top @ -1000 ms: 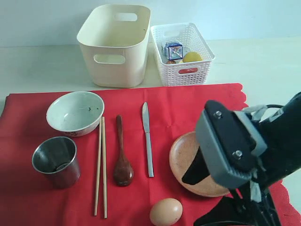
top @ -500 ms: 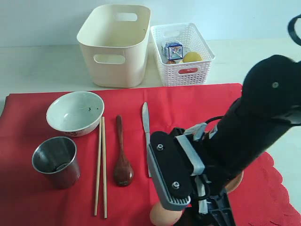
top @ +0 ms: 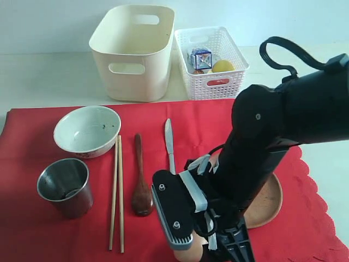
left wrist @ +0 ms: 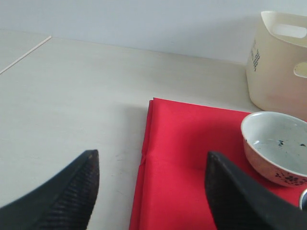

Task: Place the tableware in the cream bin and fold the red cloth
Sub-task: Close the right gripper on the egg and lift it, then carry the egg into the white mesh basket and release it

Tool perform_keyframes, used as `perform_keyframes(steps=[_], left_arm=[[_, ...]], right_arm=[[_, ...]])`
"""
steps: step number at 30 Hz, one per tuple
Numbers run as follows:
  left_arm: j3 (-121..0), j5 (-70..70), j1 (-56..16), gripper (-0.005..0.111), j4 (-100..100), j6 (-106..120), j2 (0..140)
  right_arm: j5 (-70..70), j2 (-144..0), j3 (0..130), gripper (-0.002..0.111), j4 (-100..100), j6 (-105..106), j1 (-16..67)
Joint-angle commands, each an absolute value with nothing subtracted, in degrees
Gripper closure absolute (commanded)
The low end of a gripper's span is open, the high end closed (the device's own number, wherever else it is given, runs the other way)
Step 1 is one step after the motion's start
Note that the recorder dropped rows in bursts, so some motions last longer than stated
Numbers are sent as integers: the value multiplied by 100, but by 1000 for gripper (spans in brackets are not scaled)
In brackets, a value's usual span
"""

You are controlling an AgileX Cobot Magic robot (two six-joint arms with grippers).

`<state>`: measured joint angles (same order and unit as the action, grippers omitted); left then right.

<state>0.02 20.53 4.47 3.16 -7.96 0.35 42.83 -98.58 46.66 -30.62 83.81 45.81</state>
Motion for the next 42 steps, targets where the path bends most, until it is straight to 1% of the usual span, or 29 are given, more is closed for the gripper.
perform_keyframes(steps=[1, 9, 12, 17, 19, 20, 22, 23, 25, 26, 27, 28, 33, 42], left_arm=[[0, 2017, 456, 45, 343, -764, 0], [0, 2017, 456, 45, 343, -764, 0], [0, 2017, 456, 45, 343, -764, 0], [0, 2017, 456, 45, 343, -764, 0], [0, 2017, 456, 45, 343, -764, 0], [0, 2017, 456, 45, 343, -764, 0], [0, 2017, 456, 45, 343, -764, 0], [0, 2017, 456, 45, 343, -764, 0], [0, 2017, 456, 45, 343, -764, 0], [0, 2017, 456, 45, 343, -764, 0], [0, 2017, 456, 45, 343, -764, 0], [0, 2017, 456, 45, 343, -764, 0], [0, 2017, 456, 45, 343, -764, 0], [0, 2017, 456, 45, 343, -764, 0]], right_arm=[[4198, -10017, 4694, 45, -3041, 8369, 4596], [3737, -10114, 4694, 51, -3109, 8267, 4596], [3737, -10168, 4694, 53, -3109, 8238, 4596], [3774, -10345, 4694, 54, -3108, 8228, 4596], [3732, -10386, 4694, 56, -3108, 8228, 4596], [3716, -10386, 4694, 59, -3108, 8228, 4596], [3716, -10386, 4694, 70, -3108, 8216, 4596], [3716, -10386, 4694, 79, -3108, 8170, 4596], [3716, -10365, 4694, 92, -3108, 8031, 4596], [3716, -10319, 4694, 100, -3108, 7864, 4596], [3732, -10264, 4694, 106, -3085, 7738, 4596], [3732, -10214, 4694, 108, -3085, 7617, 4596], [3774, -9703, 4694, 108, -3085, 7263, 4596], [3739, -8439, 4967, 108, -2906, 5766, 4596]])
